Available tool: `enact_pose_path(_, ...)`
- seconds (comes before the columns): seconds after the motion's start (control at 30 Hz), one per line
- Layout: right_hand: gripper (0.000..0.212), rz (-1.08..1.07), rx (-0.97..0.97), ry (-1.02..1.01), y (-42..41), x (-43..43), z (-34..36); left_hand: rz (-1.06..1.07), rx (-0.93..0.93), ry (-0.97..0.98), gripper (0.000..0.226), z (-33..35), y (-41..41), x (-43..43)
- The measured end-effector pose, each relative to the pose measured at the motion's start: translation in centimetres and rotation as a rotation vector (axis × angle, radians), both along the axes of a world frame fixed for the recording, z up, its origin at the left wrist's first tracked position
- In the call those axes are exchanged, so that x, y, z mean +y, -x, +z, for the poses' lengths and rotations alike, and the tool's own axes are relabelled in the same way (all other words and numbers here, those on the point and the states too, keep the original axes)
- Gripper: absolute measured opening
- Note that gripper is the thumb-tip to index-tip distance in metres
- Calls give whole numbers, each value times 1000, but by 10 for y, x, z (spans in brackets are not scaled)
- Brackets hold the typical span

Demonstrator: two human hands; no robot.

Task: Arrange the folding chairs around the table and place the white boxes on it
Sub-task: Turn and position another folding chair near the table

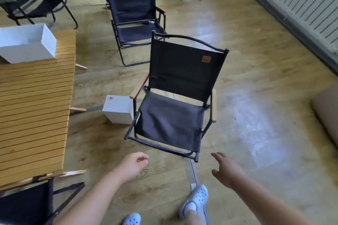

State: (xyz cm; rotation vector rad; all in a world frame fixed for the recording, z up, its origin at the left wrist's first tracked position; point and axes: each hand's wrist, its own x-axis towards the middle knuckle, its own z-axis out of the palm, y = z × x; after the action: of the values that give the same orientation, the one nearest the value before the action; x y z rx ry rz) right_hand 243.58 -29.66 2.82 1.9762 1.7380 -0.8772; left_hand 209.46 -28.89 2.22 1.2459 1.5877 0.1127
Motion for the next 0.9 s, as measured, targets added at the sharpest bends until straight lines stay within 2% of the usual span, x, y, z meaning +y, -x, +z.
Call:
enact_pose_path(0.17,67,95,21,-33,-67,62,4,48,-35,7,13,-8,-85,41)
enact_pose_path(0.37,70,113,14,-73,-149,118,22,84,-54,13,14,-4,-168,74)
enact_pose_path(0.6,70,74,33,-122,-210,154,42,62,-46,12,20,12,-226,128)
enact_pose_path(0.9,71,133,72,-124,-259,233,44,93,-78,-7,27,9,-292,214)
